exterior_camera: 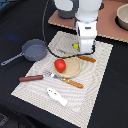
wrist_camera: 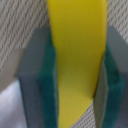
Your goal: Interact with the objects in diverse but meaningful ways.
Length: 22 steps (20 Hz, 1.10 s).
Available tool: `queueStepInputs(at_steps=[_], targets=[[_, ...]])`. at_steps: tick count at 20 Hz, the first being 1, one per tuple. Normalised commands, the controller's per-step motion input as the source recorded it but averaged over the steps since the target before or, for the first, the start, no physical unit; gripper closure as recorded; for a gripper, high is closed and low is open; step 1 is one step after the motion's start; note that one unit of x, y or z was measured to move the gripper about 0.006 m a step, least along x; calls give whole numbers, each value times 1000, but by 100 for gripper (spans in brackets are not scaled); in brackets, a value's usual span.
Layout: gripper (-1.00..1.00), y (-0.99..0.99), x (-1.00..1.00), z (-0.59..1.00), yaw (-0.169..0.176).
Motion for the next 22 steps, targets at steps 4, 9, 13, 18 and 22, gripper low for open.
queueStepInputs(at_steps=[4, 9, 13, 18, 22], targets=[[100, 5, -41, 814, 4], [100, 46, -505, 1000, 7], [100, 1, -836, 720, 1], [100, 0, -996, 421, 0], [100, 0, -1000, 339, 0]])
